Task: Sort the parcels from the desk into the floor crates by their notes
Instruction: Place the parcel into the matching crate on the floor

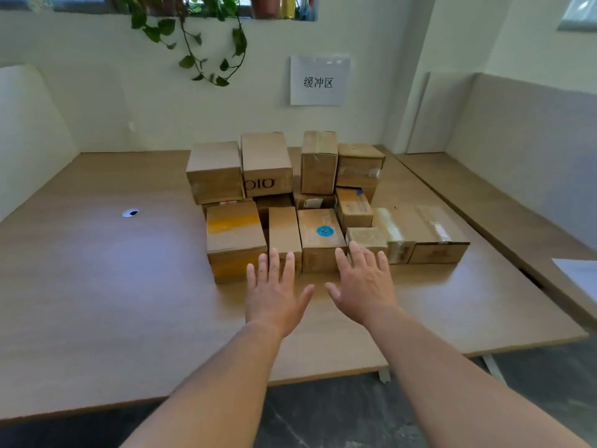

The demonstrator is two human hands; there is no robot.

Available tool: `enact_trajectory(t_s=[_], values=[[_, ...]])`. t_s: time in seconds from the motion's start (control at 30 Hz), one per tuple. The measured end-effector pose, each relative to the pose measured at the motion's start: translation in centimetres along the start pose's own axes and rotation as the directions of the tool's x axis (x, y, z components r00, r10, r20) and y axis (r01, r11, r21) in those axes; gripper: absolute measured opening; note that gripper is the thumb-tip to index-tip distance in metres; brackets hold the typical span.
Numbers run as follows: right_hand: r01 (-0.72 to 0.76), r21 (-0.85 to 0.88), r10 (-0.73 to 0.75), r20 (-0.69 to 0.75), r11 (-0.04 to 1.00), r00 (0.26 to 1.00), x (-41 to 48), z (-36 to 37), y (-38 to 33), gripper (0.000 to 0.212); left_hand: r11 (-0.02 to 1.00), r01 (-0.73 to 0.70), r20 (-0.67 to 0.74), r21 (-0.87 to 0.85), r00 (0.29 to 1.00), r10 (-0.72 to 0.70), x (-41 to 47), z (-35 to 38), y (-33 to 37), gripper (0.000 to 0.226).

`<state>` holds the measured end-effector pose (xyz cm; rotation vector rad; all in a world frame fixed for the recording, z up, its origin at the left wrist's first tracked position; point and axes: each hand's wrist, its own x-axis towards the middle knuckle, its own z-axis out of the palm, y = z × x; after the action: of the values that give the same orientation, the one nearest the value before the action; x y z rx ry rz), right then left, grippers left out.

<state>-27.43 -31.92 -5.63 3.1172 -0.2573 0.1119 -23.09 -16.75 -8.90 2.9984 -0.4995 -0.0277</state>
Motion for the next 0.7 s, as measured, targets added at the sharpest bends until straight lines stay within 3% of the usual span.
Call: enact_trajectory(t_s=[0.33,0.7], values=[[-0.113,-0.047,0.116,0.071,0.992,0.991,5.2,1.2,7.1,0.072,0.990,-0.138,0.021,-0.010,0.990,0.138,8.9,1.1,5.5,0.075],[-0.087,-0.029,0.089,0.048,0.996,0.995,8.5,0.1,21.0,0.067,0.992,-0.119,-0.021,-0.036,0.993,0.118,13.2,0.9,18.3,0.073]])
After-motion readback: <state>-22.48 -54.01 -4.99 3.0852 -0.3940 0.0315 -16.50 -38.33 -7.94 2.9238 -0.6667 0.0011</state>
